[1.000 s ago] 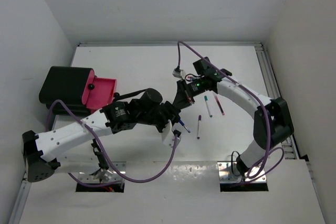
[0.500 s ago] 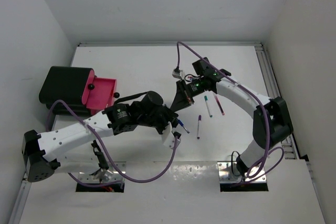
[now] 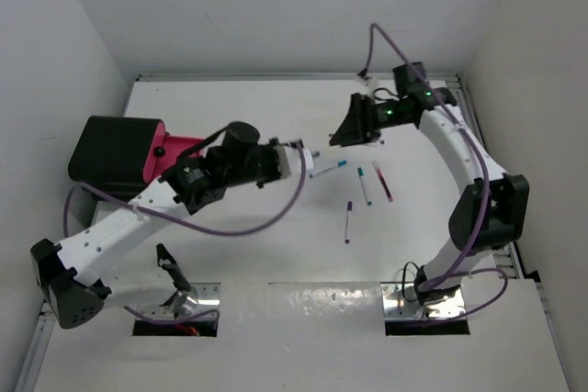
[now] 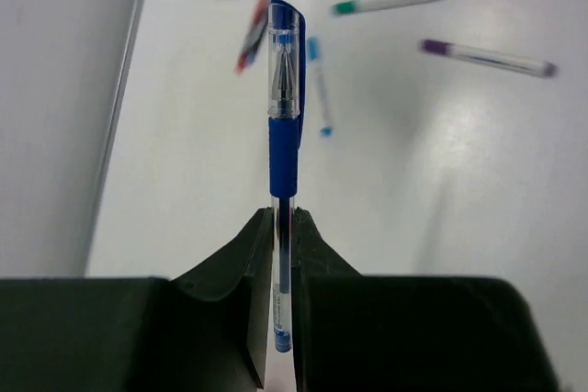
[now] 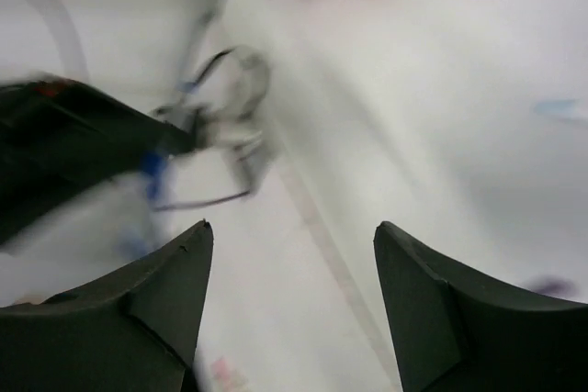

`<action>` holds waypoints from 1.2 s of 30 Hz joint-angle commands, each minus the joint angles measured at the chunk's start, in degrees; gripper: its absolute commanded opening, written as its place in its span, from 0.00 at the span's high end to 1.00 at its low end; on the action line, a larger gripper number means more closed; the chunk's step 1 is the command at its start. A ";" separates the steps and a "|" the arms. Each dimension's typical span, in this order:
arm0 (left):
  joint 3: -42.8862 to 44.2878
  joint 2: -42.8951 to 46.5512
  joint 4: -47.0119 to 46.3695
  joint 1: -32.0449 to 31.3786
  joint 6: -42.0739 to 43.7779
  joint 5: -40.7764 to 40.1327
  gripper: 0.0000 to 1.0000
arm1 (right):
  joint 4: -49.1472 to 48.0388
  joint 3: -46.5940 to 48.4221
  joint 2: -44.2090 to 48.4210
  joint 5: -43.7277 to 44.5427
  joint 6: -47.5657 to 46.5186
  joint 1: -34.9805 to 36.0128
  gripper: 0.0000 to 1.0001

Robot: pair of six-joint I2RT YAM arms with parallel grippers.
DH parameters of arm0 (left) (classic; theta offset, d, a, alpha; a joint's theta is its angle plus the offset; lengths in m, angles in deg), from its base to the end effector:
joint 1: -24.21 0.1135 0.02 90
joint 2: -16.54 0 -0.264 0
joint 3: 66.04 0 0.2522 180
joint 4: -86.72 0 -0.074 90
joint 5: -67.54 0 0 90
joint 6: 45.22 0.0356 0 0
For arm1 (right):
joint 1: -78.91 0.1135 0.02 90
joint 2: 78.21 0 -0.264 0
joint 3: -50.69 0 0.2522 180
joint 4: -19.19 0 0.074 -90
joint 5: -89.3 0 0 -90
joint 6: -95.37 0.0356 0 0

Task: Sort the stationery into containers
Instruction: Place the pen in the drawer.

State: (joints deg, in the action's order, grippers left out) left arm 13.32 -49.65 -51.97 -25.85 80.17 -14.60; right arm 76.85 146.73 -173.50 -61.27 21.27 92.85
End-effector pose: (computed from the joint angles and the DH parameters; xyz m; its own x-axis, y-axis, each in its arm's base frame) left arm 0.1602 -0.1989 0.3610 0.2379 0.6096 -0.7562 0.8576 0.2337 0.4581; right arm 0.3288 0.1136 0.3030 -0.9409 -0.0948 -0.3252 -0.3349 0.4038 0.8514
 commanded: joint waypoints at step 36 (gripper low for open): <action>0.23 -18.62 7.69 53.93 -28.63 -6.54 0.90 | 5.32 -10.83 9.59 28.41 -18.10 -16.22 0.33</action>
State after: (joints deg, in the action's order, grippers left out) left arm 13.84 -68.54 -43.47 27.70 51.78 -21.20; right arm 82.59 135.47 -164.41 -32.68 4.24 77.11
